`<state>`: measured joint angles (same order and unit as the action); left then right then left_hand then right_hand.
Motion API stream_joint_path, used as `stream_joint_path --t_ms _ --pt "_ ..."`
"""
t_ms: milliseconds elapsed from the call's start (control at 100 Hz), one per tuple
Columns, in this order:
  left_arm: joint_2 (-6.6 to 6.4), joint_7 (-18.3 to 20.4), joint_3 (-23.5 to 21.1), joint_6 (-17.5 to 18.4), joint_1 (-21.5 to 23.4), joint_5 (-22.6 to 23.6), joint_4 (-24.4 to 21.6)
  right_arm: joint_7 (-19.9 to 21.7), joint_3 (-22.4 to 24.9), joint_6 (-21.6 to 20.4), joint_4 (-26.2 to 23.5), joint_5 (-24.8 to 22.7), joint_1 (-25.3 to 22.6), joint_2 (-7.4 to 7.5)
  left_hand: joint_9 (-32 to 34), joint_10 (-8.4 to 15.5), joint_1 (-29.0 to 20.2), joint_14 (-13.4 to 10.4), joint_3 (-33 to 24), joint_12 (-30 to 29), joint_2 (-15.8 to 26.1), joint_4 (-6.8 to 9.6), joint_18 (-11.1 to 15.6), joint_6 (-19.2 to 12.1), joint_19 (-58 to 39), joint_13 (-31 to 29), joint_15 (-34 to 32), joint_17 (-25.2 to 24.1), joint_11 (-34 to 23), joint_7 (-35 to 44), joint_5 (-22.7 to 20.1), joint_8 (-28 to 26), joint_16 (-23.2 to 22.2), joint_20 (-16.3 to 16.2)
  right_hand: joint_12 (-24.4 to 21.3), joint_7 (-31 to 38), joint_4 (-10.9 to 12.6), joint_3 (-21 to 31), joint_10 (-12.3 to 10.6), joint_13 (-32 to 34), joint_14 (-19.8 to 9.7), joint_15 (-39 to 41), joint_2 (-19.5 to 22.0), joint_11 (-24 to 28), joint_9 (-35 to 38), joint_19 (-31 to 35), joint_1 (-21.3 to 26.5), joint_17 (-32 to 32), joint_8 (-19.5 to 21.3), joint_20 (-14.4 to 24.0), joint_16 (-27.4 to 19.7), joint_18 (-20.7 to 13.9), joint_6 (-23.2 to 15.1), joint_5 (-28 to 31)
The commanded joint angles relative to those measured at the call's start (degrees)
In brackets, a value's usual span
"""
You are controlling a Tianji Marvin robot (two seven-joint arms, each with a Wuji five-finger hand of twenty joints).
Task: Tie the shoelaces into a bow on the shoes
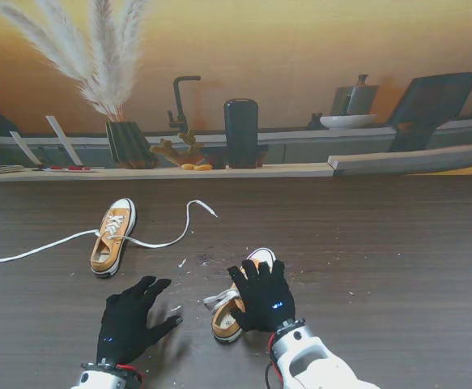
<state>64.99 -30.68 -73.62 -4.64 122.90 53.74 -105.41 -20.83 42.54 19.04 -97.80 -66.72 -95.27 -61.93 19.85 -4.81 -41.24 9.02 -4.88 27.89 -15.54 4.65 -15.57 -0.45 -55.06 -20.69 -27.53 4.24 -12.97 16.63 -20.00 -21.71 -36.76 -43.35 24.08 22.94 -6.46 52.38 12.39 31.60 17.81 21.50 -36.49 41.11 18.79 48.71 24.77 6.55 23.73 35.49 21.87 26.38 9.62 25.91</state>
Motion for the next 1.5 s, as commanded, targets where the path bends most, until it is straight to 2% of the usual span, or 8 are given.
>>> stream_joint_path --t_ms 0,180,510,670,770,850,990,1490 --pt "0.22 -0.1 -0.3 -0.1 -0.1 0.5 1.2 0.5 -1.3 0.9 1.6 -1.2 1.5 -0.16 -0.9 -0.5 3.1 0.3 3.4 -1.1 3.1 -1.98 3.3 0.7 0.7 1.5 1.4 -1.3 1.2 -1.2 -0.8 -0.3 1.5 -0.1 -0.8 -1.1 -0.4 -1.3 -0.6 -1.2 0.3 -0.9 0.2 0.0 -2.4 -0.8 -1.8 -0.2 -1.2 -0.6 -1.2 -0.5 0.3 -2.7" --pt "0.38 -3.6 0.5 0.5 -2.7 1.1 5.5 0.2 -8.0 8.0 5.8 -3.6 6.9 -0.33 0.0 -0.7 12.1 0.4 6.5 -1.2 13.4 -5.11 2.1 -0.1 0.9 0.6 1.3 -0.1 1.6 -2.3 -0.1 -0.2 1.1 -0.2 -0.5 -0.3 0.2 0.4 -0.5 -0.4 0.9 -1.0 -1.4 1.0 -2.9 0.2 -0.8 1.1 -1.0 -0.6 -1.4 0.2 0.1 -2.9" --pt "0.75 -6.6 2.1 6.5 -6.9 -1.0 10.9 0.6 -14.4 17.3 11.9 -6.1 13.8 -0.96 3.6 -1.1 20.1 1.4 6.2 -1.1 20.6 -4.54 -0.3 -2.1 1.1 -1.1 1.2 1.3 2.4 -2.1 -2.4 -1.0 0.9 0.5 -0.8 5.4 2.0 11.9 0.7 5.9 2.0 2.5 -4.9 2.7 1.7 6.7 2.0 7.7 -0.3 -1.2 -1.0 2.5 -4.0 -2.5" --pt "0.8 -6.5 1.9 5.9 -6.5 -1.0 10.5 -1.0 -13.7 16.8 13.2 -6.2 14.7 -1.08 4.2 -1.3 18.7 1.6 6.0 -0.9 19.8 -4.27 -0.4 -1.8 1.1 -1.4 1.2 1.4 2.4 -1.7 -3.6 -1.4 0.8 0.7 0.7 13.0 3.1 18.3 -1.3 29.4 -0.1 16.4 -1.5 5.4 24.7 22.0 7.0 29.4 1.4 0.9 4.0 4.7 -9.9 5.6" --pt "0.98 -6.9 1.9 5.7 -6.4 -1.6 10.5 -1.0 -13.0 16.1 13.4 -6.5 15.1 -0.96 4.6 -1.4 17.8 1.7 5.9 -0.7 19.5 -4.1 -0.5 -1.6 1.0 -1.6 1.0 1.5 2.2 -1.3 -4.3 -1.6 0.7 0.7 3.9 20.5 -4.3 18.9 -2.9 41.6 -2.9 26.6 -6.0 6.2 40.2 32.8 14.6 42.5 -2.2 0.1 6.8 4.9 -11.9 15.0" --pt "1.06 -7.1 1.8 5.6 -6.2 -1.7 10.4 -1.0 -12.2 14.4 13.5 -7.0 15.8 -0.68 5.0 -1.6 17.4 1.9 5.9 -0.6 19.4 -4.0 -0.6 -1.4 0.8 -1.8 0.7 1.6 1.9 -1.0 -4.8 -1.8 0.6 0.7 7.2 34.0 -4.9 18.8 -5.9 43.0 -5.4 40.6 -6.2 11.8 49.7 39.1 17.6 50.5 -6.1 0.1 12.4 4.9 -13.0 22.8" --pt "1.22 -7.6 1.5 5.8 -5.9 -2.1 10.3 -0.2 -10.8 10.7 13.9 -8.3 17.6 0.02 5.2 -1.8 16.7 2.1 6.0 -0.4 19.3 -3.83 -0.8 -1.1 0.6 -2.0 0.4 1.7 1.7 -0.5 -5.4 -2.1 0.5 0.8 14.4 37.2 -4.8 18.6 -7.0 43.4 -9.3 53.7 -5.9 17.2 52.7 45.9 18.2 55.8 1.0 1.1 14.9 2.6 -17.6 28.6" --pt "1.29 -7.4 1.9 4.8 -6.2 -2.4 10.3 -24.6 -14.0 4.6 35.8 -2.8 33.9 -3.16 5.7 -2.0 15.4 2.3 6.0 -0.2 19.0 -3.78 -1.0 -0.8 -0.1 -2.4 -0.4 1.8 1.0 0.3 -6.2 -2.5 0.4 1.1 14.6 33.8 -8.6 9.9 -10.1 43.4 -10.5 44.5 2.9 16.1 46.6 41.8 18.3 49.4 1.6 1.2 9.9 -1.9 -21.8 23.5"
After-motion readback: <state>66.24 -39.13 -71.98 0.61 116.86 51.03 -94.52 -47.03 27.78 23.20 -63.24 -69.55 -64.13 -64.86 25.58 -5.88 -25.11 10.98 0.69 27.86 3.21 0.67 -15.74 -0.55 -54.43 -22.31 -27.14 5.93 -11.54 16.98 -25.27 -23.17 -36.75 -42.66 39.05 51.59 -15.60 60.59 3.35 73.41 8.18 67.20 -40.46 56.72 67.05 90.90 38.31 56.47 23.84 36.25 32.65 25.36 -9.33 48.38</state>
